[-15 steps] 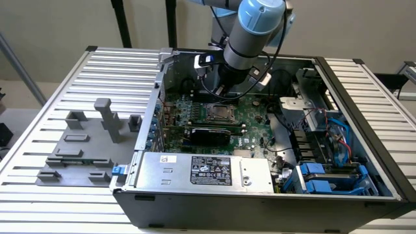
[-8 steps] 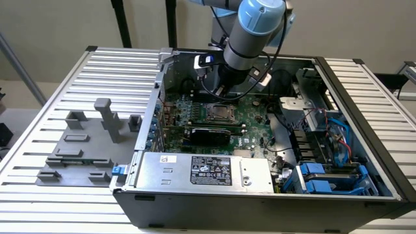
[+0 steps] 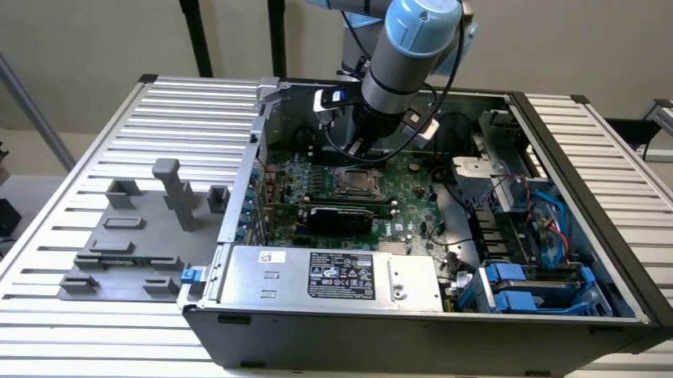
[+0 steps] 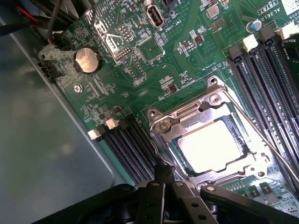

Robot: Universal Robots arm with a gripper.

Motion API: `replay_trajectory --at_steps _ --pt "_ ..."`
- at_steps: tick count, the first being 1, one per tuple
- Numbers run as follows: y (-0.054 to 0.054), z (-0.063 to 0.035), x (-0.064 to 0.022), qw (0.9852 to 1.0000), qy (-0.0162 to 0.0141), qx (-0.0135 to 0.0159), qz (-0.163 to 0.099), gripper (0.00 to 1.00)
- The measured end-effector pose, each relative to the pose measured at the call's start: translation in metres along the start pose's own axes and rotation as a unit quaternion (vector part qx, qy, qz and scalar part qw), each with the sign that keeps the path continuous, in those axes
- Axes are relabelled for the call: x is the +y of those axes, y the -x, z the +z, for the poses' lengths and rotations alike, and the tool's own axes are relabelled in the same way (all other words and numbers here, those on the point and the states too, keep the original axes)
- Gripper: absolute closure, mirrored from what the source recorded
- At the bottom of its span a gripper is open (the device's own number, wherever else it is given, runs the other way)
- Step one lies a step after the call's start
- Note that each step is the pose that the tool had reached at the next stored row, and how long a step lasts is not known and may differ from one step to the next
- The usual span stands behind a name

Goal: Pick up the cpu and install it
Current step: 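Install the first cpu locking lever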

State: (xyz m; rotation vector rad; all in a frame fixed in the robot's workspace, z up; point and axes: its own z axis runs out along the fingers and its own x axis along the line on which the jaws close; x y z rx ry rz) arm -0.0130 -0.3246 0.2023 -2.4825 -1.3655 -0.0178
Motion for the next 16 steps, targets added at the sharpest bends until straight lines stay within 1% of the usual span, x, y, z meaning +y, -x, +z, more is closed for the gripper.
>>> replay_trajectory --at_steps 8,16 --pt "0.0003 0.0015 0.0007 1.0 -0.0001 -0.0002 0.0 0.89" --pt "-0.0029 0.001 0.0055 1.0 0.0 0.0 0.0 0.89"
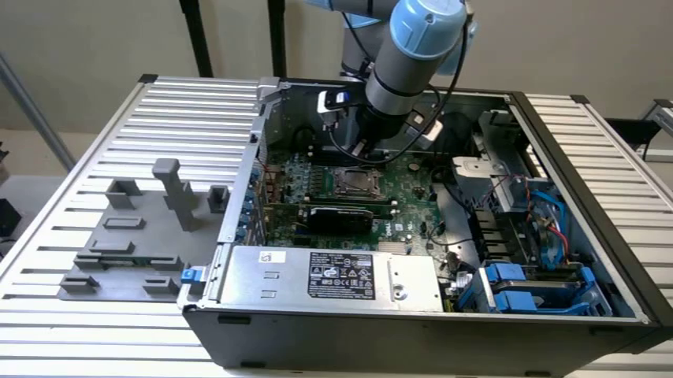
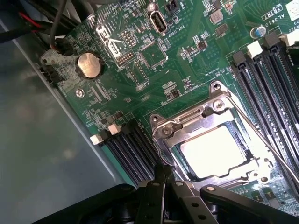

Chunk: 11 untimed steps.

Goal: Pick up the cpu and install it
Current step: 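Install the first cpu locking lever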

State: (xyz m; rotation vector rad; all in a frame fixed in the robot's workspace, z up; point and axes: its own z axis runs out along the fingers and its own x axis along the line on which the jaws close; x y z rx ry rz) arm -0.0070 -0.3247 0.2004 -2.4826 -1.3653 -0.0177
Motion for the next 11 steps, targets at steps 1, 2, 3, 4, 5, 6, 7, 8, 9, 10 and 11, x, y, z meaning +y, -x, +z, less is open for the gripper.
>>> replay_trajectory --at_steps 1,2,3,4,5,6,7,8,9,10,11 --pt "-0.0002 -0.0001 0.0006 1.0 0.0 -0.0001 0.0 0.89" --pt "-0.0002 -0.0003 0.0011 1.0 -0.0001 0.0 0.0 0.89" --pt "-0.0003 -0.0004 0.0017 1.0 -0.0001 0.0 0.0 0.89" --pt "-0.0002 -0.0005 0.0022 1.0 -0.0002 0.0 0.0 0.89" --pt "-0.0001 -0.0006 0.0025 1.0 -0.0002 -0.0001 0.0 0.89" --pt "-0.0001 -0.0007 0.0028 1.0 -0.0002 0.0 0.0 0.89" --pt "0.0 -0.0007 0.0029 1.0 -0.0002 0.0 0.0 0.89" --pt "0.0003 -0.0008 0.003 1.0 -0.0001 0.0 0.0 0.89" --pt "0.0003 -0.0008 0.003 1.0 -0.0002 -0.0001 0.0 0.89" --pt "0.0003 -0.0008 0.003 1.0 -0.0001 -0.0001 0.0 0.89" --pt "0.0005 -0.0008 0.0027 1.0 -0.0001 0.0 0.0 0.89"
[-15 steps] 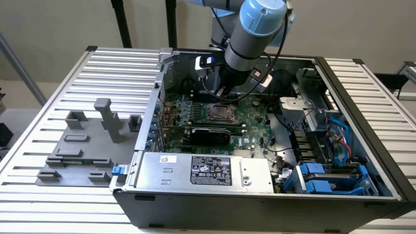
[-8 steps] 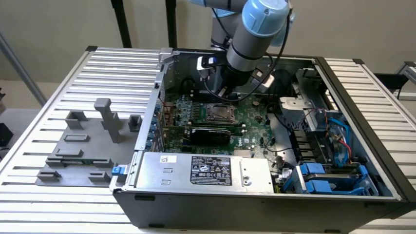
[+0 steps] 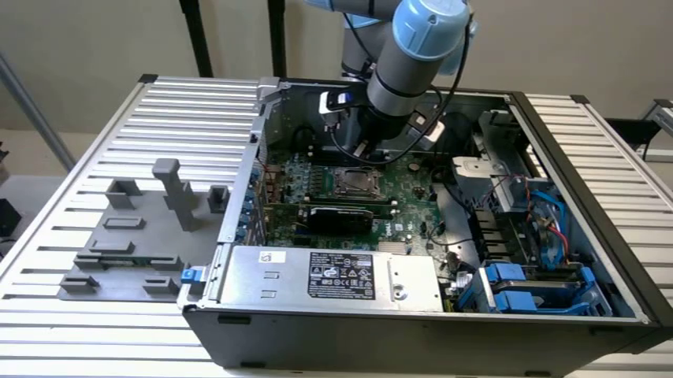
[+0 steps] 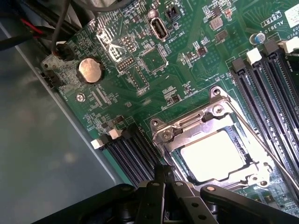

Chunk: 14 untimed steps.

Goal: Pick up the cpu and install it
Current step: 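Install the first cpu locking lever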

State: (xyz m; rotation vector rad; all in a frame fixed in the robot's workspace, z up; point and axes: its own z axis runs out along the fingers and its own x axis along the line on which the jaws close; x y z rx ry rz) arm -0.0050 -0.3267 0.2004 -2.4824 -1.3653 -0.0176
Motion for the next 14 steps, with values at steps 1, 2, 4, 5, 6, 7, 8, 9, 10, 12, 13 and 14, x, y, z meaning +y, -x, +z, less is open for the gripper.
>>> replay_trajectory --at_steps 1,2,4,5,6,7,8,9,10,12,13,14 --pt "0.0004 0.0 -0.0005 1.0 -0.0001 -0.0001 0.0 0.89" --pt "0.0008 -0.0001 -0.0013 1.0 0.0 0.0 0.0 0.89" --pt "0.0017 0.0 -0.0026 1.0 0.0 0.0 0.0 0.89" --pt "0.002 0.0 -0.0031 1.0 0.0 -0.0001 0.0 0.89" --pt "0.0022 0.0001 -0.0034 1.0 0.0 -0.0001 0.0 0.89" --pt "0.0024 0.0 -0.0038 1.0 0.0 -0.0002 0.0 0.89" --pt "0.0027 -0.0004 -0.0046 1.0 0.0 -0.0002 0.0 0.89" --pt "0.003 -0.0007 -0.0053 1.0 0.0 -0.0002 0.0 0.89" --pt "0.0032 -0.0011 -0.0057 1.0 0.0 -0.0002 0.0 0.89" --pt "0.0032 -0.0018 -0.0061 1.0 -0.0001 -0.0001 0.0 0.89" --pt "0.0032 -0.0018 -0.0061 1.0 -0.0001 -0.0001 0.0 0.89" --pt "0.0032 -0.0018 -0.0061 1.0 -0.0001 0.0 0.0 0.89"
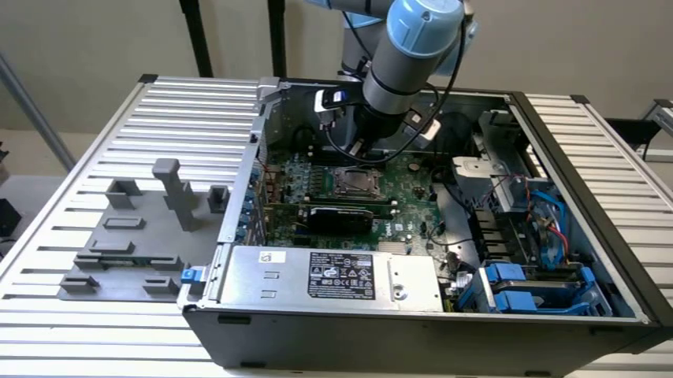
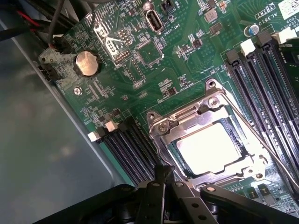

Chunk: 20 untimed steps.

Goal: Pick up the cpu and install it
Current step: 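Install the first cpu locking lever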

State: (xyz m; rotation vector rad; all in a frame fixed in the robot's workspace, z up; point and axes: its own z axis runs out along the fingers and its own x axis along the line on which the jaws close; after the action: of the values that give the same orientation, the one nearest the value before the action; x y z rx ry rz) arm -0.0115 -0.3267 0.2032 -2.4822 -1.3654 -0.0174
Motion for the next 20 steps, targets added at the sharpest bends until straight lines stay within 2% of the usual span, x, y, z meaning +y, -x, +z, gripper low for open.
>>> replay_trajectory --at_steps 14,20 --pt "-0.0015 0.0008 0.003 1.0 0.0006 -0.0008 0.0 0.89" --pt "-0.0016 0.0026 0.0041 1.0 0.0019 -0.0028 0.001 0.89"
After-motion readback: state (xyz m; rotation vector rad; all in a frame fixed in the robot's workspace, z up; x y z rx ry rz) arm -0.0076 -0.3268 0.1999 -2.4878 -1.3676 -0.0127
